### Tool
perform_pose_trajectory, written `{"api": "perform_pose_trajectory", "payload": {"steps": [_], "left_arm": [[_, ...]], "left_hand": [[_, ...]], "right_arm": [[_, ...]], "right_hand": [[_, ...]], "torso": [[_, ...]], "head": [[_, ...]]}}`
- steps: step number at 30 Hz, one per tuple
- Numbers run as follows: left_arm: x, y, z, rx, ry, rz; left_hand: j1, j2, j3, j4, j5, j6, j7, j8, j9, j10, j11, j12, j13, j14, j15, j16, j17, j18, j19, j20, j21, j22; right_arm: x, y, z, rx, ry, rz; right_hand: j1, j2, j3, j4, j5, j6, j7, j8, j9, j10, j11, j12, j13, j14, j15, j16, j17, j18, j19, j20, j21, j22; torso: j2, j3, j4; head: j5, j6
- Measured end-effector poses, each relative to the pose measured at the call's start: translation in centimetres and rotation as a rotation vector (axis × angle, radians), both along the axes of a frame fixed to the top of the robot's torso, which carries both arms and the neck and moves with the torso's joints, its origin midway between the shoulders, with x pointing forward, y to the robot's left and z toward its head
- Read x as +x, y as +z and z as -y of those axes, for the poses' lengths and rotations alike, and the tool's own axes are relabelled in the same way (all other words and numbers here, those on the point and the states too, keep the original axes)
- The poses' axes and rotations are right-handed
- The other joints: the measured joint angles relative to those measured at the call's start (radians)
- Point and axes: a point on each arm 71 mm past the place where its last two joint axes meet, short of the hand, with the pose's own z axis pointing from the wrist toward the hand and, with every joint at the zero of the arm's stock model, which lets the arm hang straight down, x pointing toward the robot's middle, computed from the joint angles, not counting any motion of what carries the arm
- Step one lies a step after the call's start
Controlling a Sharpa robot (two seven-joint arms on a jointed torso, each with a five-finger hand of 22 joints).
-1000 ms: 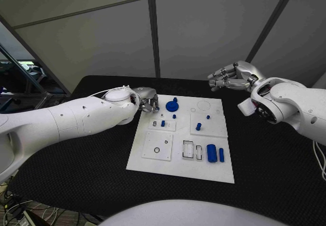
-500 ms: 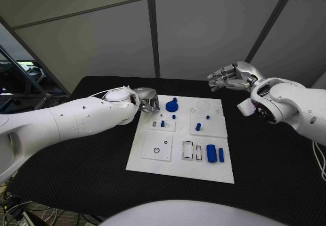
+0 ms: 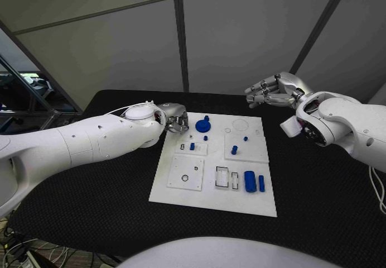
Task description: Assemble the parts on the task board
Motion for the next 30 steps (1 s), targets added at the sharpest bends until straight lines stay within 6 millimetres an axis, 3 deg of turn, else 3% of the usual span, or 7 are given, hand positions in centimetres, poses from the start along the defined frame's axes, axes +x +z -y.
{"api": "perform_pose_trajectory", "payload": {"steps": [3, 10, 30], "left_arm": [[0.03, 0.02, 0.01, -0.001, 0.001, 0.002], [0.06, 0.03, 0.12, -0.004, 0.001, 0.008], [0.41, 0.05, 0.39, -0.008, 0.007, 0.02]], "left_hand": [[-0.018, -0.015, 0.034, -0.01, 0.0, 0.0, 0.0, 0.001, -0.002, 0.004, -0.004, 0.0, 0.0, 0.0, 0.0, 0.0, 0.0, 0.0, 0.0, 0.0, 0.0, 0.005], [-0.04, -0.023, 0.076, -0.019, 0.0, 0.0, 0.0, 0.004, -0.008, 0.009, -0.002, 0.0, 0.0, 0.0, 0.0, 0.0, 0.0, 0.0, 0.0, 0.0, 0.0, 0.012], [-0.088, -0.007, 0.139, -0.014, -0.001, 0.004, 0.004, 0.012, -0.01, 0.014, -0.003, 0.014, 0.011, 0.007, -0.007, 0.018, 0.021, -0.001, 0.011, -0.004, 0.012, 0.035]], "right_arm": [[0.0, 0.0, 0.0, 0.0, 0.0, 0.0], [0.01, 0.0, -0.03, 0.0, 0.001, 0.0], [0.0, -0.01, -0.09, 0.0, 0.004, -0.002]], "right_hand": [[0.0, 0.0, 0.0, 0.0, 0.0, 0.0, 0.0, 0.0, 0.0, 0.0, 0.0, 0.0, 0.0, 0.0, 0.0, 0.0, 0.0, 0.0, 0.0, 0.0, 0.0, 0.0], [0.0, 0.0, 0.0, 0.0, 0.0, 0.0, 0.0, 0.0, 0.0, 0.0, 0.0, 0.0, 0.0, 0.0, 0.0, 0.0, 0.0, 0.0, 0.0, 0.0, 0.0, 0.0], [0.0, 0.0, 0.0, 0.0, 0.0, 0.0, 0.0, 0.0, 0.0, 0.0, 0.0, 0.0, -0.001, 0.0, 0.0, 0.0, 0.0, 0.0, 0.0, 0.0, 0.0, -0.001]], "torso": [[0.0, 0.0, 0.0001], [0.0, 0.0, 0.0005], [0.0, 0.0001, 0.0005]], "head": [[0.0, 0.0], [0.0, -0.001], [-0.001, 0.001]]}}
